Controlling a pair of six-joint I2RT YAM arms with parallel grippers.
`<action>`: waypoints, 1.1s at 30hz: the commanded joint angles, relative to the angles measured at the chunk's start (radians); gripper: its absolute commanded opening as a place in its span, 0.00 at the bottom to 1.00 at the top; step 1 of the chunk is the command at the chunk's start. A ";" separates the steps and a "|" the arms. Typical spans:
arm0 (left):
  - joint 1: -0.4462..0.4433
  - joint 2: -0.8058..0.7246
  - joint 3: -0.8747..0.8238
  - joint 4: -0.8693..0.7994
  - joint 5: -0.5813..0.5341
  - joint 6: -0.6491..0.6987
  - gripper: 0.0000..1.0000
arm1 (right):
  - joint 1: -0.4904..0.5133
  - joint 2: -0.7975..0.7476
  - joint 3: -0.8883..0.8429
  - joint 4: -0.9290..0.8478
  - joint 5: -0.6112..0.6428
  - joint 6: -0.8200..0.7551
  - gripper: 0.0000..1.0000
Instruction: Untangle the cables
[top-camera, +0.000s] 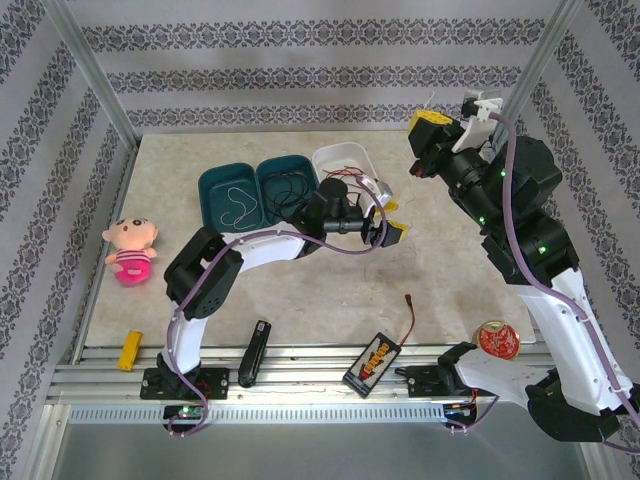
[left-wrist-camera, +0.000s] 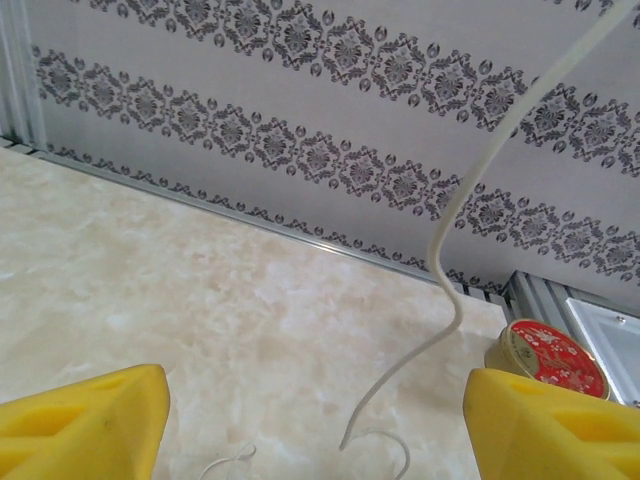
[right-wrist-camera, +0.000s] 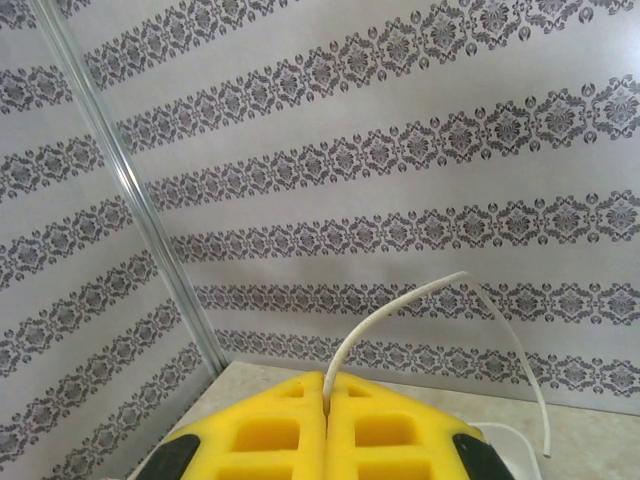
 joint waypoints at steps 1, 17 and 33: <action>-0.024 0.022 0.057 0.074 0.054 -0.040 0.75 | 0.006 0.007 0.004 0.046 -0.025 0.030 0.00; 0.001 0.104 0.115 0.200 -0.188 -0.247 0.03 | -0.031 -0.077 -0.128 0.065 0.041 0.068 0.00; 0.044 -0.165 -0.111 0.289 -0.282 -0.145 0.00 | -0.365 -0.116 -0.754 0.120 -0.164 0.520 0.00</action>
